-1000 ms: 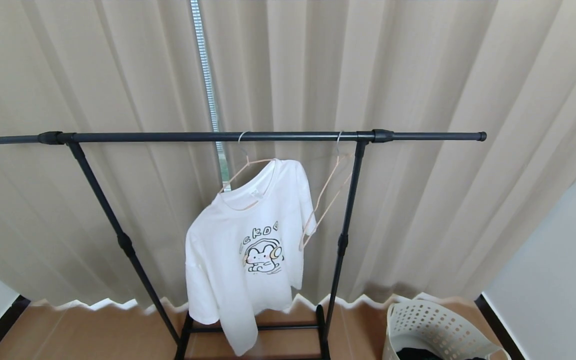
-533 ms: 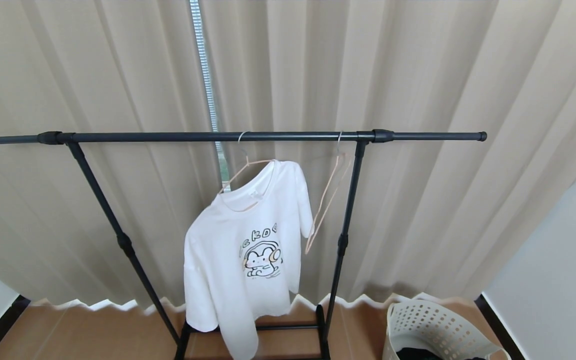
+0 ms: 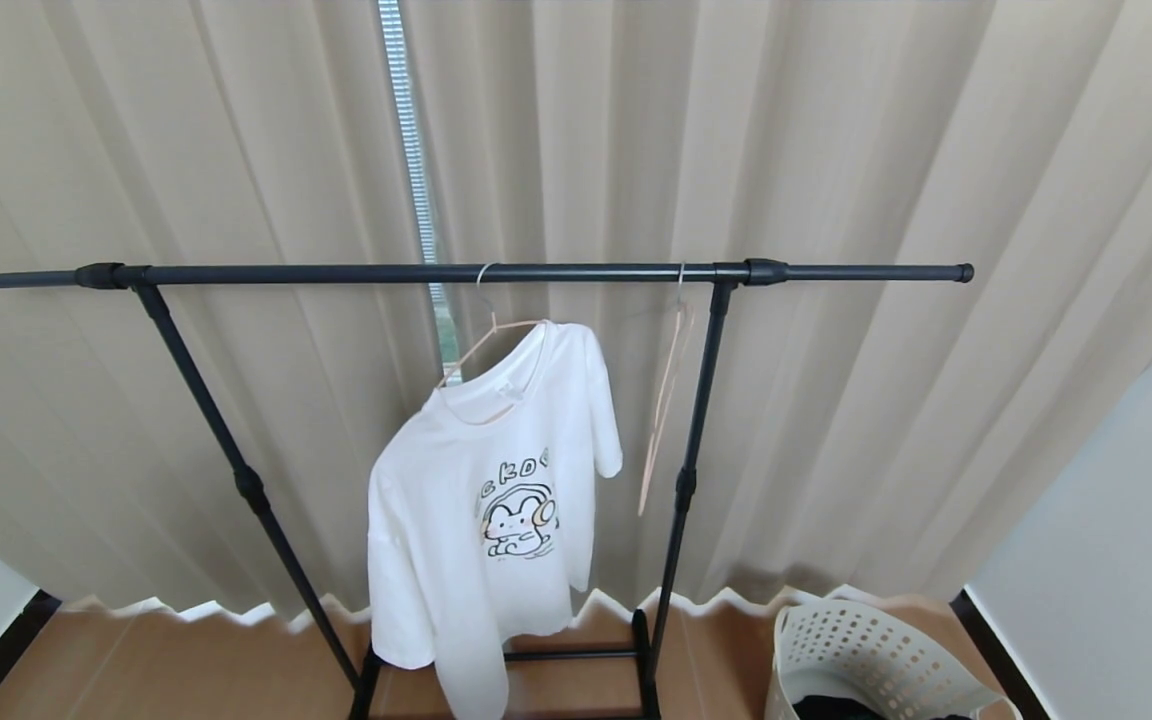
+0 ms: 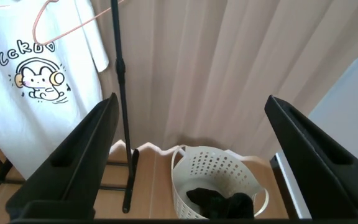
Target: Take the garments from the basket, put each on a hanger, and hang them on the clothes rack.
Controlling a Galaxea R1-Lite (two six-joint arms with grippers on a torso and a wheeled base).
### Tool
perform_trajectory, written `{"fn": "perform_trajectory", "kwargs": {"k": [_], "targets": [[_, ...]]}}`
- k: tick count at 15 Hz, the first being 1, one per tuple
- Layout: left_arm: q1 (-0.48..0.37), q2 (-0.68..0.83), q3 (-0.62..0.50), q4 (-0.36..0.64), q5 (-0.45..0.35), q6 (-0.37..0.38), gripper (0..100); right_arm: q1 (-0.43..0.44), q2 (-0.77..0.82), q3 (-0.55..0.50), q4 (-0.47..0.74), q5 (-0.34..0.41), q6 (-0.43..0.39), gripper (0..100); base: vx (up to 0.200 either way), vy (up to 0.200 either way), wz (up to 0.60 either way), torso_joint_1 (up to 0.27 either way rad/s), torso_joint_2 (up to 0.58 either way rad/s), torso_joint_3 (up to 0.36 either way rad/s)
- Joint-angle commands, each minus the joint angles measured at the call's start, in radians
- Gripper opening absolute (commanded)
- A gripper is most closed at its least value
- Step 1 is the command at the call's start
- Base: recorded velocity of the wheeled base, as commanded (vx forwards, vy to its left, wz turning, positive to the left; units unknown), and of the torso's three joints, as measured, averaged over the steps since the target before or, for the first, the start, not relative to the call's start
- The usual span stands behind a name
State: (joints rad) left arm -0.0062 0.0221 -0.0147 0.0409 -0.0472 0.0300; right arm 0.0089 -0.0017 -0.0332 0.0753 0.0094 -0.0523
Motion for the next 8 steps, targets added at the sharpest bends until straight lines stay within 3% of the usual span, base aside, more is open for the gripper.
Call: {"fn": "perform_trajectory", "kwargs": {"k": [1,2,8], "targets": [[0.002,-0.022,0.002,-0.007,-0.028,-0.001,100,0.0,0.002,-0.002,0.003,0.017,0.029,100,0.0,0.0,0.0,0.0,0.0,0.0],[0.002,-0.022,0.001,-0.007,-0.071,-0.01,100,0.0,0.002,-0.002,0.004,0.035,0.035,100,0.0,0.0,0.0,0.0,0.0,0.0],[0.002,-0.022,0.001,-0.007,-0.077,-0.022,100,0.0,0.002,-0.004,0.006,0.044,0.032,100,0.0,0.0,0.0,0.0,0.0,0.0]]}}
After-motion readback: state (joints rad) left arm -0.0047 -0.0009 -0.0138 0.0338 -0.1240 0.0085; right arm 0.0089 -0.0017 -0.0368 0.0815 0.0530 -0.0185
